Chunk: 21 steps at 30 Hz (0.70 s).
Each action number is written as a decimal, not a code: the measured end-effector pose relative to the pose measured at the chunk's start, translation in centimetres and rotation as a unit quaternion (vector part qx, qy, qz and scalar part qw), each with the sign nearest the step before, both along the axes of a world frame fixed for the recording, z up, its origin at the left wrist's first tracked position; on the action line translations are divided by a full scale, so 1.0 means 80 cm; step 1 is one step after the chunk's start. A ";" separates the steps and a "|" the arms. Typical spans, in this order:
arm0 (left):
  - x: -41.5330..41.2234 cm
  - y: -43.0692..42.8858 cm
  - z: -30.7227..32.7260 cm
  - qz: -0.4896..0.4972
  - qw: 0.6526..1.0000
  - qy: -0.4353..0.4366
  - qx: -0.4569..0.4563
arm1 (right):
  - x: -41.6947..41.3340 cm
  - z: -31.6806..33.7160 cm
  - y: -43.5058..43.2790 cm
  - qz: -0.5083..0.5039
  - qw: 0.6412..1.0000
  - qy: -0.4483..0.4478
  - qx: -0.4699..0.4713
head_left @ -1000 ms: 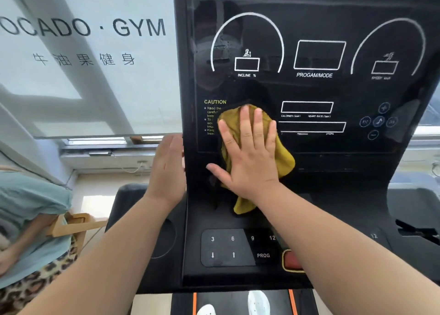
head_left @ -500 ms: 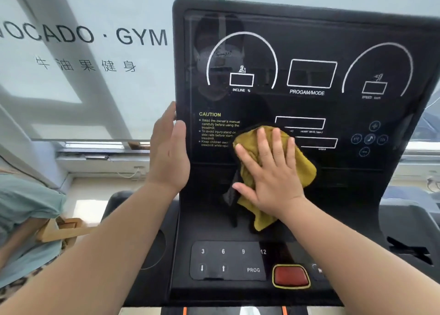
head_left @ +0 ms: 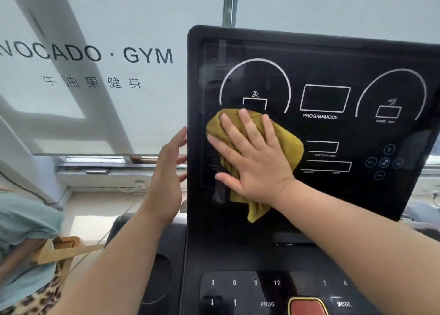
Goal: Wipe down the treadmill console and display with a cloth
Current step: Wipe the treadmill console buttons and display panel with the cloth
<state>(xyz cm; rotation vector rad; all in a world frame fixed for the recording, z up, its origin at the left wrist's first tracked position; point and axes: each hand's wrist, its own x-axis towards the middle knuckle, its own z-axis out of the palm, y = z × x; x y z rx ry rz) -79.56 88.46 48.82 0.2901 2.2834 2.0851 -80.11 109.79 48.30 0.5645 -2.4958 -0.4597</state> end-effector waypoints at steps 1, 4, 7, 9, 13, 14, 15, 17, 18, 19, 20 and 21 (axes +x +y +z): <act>-0.001 -0.003 0.005 -0.006 1.000 -0.013 0.012 | 0.006 -0.011 -0.004 0.019 1.000 -0.013 0.016; -0.009 -0.012 0.015 -0.015 0.998 -0.053 0.044 | 0.023 -0.040 0.010 0.059 0.996 -0.035 0.064; -0.016 -0.016 0.023 -0.018 0.997 -0.064 0.040 | 0.038 -0.050 0.053 0.082 0.991 -0.028 0.098; -0.016 -0.013 0.029 -0.026 0.998 -0.049 0.024 | 0.037 -0.040 0.081 0.076 0.991 -0.010 0.113; -0.012 -0.007 0.029 -0.028 0.998 -0.045 0.019 | -0.005 0.021 0.095 0.031 0.994 0.041 0.095; -0.011 -0.007 0.028 -0.029 0.998 -0.048 0.019 | -0.019 0.043 0.090 0.019 0.995 0.055 0.080; -0.010 -0.007 0.028 -0.031 0.998 -0.051 0.018 | -0.033 0.065 0.081 0.007 0.996 0.065 0.065; -0.009 -0.008 0.028 -0.035 0.998 -0.054 0.017 | -0.057 0.106 0.058 -0.011 0.997 0.067 0.036; -0.009 -0.009 0.029 -0.035 0.998 -0.056 0.019 | -0.067 0.123 0.046 -0.017 0.997 0.066 0.024; -0.009 -0.009 0.029 -0.035 0.997 -0.058 0.022 | -0.075 0.136 0.034 -0.023 0.997 0.068 0.012; -0.009 -0.010 0.030 -0.034 0.997 -0.059 0.026 | -0.080 0.143 0.023 -0.031 0.997 0.071 -0.001; -0.010 -0.011 0.031 -0.033 0.997 -0.060 0.029 | -0.082 0.145 0.013 -0.038 0.996 0.074 -0.014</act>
